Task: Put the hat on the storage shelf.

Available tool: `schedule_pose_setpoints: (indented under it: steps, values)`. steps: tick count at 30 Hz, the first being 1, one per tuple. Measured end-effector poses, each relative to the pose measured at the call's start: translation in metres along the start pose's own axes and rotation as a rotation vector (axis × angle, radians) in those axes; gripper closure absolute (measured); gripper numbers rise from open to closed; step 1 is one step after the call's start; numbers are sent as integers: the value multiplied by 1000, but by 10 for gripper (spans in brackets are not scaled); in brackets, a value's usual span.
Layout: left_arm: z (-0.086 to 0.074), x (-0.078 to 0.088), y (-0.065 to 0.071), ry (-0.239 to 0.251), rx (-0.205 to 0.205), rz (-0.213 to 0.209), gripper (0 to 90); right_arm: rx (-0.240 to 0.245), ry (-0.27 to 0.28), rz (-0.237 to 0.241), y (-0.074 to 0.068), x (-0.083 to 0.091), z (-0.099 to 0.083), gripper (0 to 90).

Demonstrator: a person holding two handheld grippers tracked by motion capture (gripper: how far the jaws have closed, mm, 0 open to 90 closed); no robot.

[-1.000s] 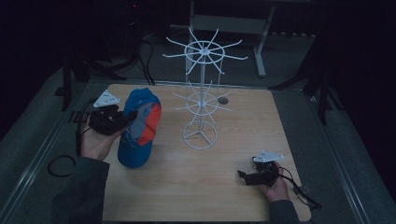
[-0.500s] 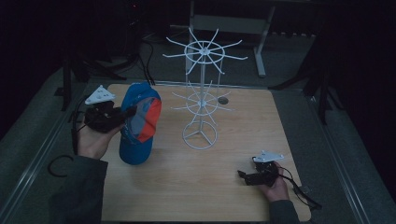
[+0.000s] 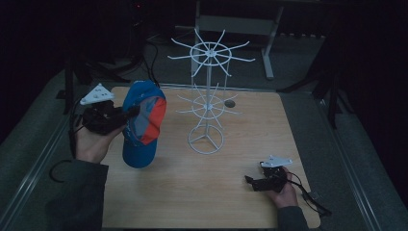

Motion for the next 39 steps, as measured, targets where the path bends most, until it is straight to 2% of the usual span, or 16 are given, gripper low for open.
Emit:
schedule_pose_setpoints:
  steps: [22, 39]
  values:
    - [22, 11, 1, 81, 22, -35, 882, 1, 1, 0, 0, 0, 0, 116]
    - [35, 17, 0, 112, 18, -44, 883, 1, 1, 0, 0, 0, 0, 116]
Point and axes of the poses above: each handheld gripper's, and its own axes: x roughly backward along the jaws, z roughly out of its top, y roughly to its right, the point moved 7 cm from there along -x, roughly forward along the jaws, and after that the axes turned 14 degrees about y, right-handed, at the moved point
